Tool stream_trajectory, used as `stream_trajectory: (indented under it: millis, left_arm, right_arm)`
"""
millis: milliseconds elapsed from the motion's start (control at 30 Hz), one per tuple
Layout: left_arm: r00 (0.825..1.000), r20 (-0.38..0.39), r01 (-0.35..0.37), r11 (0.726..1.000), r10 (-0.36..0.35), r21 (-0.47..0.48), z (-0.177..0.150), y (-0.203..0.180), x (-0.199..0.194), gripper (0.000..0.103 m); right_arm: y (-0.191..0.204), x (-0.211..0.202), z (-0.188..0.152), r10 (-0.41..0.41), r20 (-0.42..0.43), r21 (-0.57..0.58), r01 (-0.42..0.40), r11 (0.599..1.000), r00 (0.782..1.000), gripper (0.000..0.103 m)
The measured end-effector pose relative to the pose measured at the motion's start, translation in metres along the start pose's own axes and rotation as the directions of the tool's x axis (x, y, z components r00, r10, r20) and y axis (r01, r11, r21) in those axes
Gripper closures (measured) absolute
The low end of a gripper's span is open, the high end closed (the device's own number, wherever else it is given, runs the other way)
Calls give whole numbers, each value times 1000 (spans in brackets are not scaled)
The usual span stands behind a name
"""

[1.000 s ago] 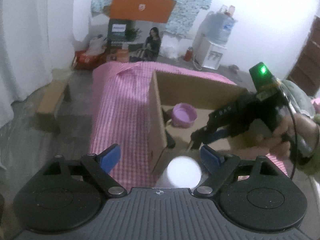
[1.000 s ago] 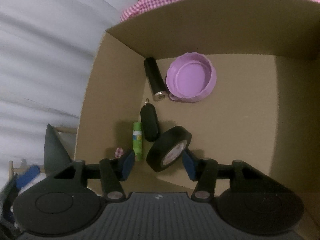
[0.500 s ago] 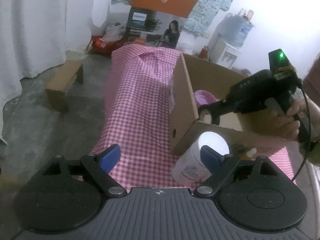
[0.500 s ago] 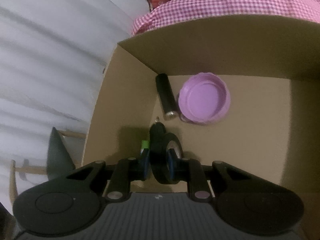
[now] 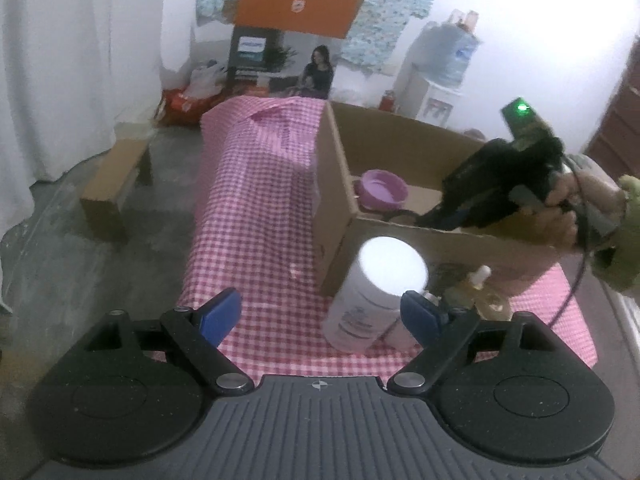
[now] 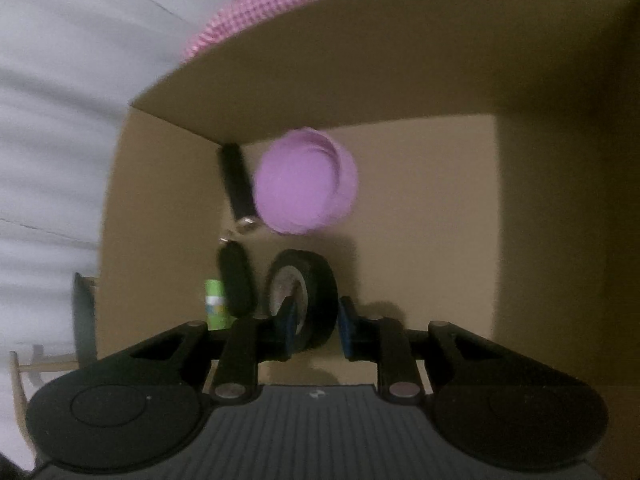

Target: Organize rigid objects

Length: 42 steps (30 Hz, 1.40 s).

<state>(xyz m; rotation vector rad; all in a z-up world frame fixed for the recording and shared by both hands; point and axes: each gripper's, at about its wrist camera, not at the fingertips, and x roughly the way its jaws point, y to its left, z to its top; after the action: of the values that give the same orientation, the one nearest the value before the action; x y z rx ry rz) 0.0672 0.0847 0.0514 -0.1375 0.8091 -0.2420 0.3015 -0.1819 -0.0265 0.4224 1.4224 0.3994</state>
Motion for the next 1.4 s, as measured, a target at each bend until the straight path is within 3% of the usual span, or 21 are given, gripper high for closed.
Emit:
stream_trajectory:
  millis: [133, 233, 267, 333, 467, 533, 667, 800, 867, 900, 1067, 1167, 1400]
  left_arm:
    - [1000, 2, 9, 1000, -9, 30, -5, -12, -4, 16]
    - [1000, 6, 11, 998, -11, 59, -10, -23, -7, 16]
    - [1000, 6, 11, 998, -11, 67, -11, -26, -7, 16]
    - [1000, 7, 17, 996, -18, 88, -15, -33, -7, 16]
    - [999, -1, 43, 990, -44, 138, -21, -49, -3, 16]
    - [998, -5, 64, 982, -64, 176, -24, -59, 0, 15]
    - [993, -22, 119, 961, -117, 248, -30, -82, 11, 15]
    - [983, -61, 183, 925, -172, 334, -38, -111, 27, 16]
    - [979, -83, 204, 904, -186, 375, -43, -126, 38, 15]
    - [977, -100, 213, 893, -189, 395, -46, -134, 45, 15]
    - [975, -140, 217, 863, -171, 456, -55, -158, 71, 18]
    - [980, -148, 191, 855, -135, 482, -61, -165, 85, 24]
    - [983, -150, 164, 853, -102, 495, -64, -177, 109, 30]
  right_arm:
    - [12, 10, -3, 11, -22, -36, -12, 999, 1000, 74]
    - [24, 11, -4, -25, -27, -95, 23, 995, 999, 58]
    - [28, 6, -7, -40, -7, -118, 39, 992, 999, 53]
    - [32, -9, -13, -39, 36, -140, 43, 989, 999, 53]
    - [26, -71, -48, 31, 175, -177, 0, 984, 984, 53]
    - [19, -106, -76, 85, 246, -215, -31, 976, 965, 53]
    - [2, -177, -152, 170, 391, -298, -51, 953, 904, 49]
    - [-17, -232, -227, 196, 514, -362, 4, 932, 835, 34]
    - [-24, -237, -245, 191, 537, -359, 18, 933, 821, 22]
    - [-29, -234, -251, 184, 537, -347, 17, 938, 823, 16]
    - [-48, -179, -247, 172, 469, -280, -39, 959, 866, 16]
    - [-63, -141, -226, 184, 415, -218, -100, 971, 891, 28]
    - [-80, -90, -188, 197, 392, -180, -134, 974, 899, 47]
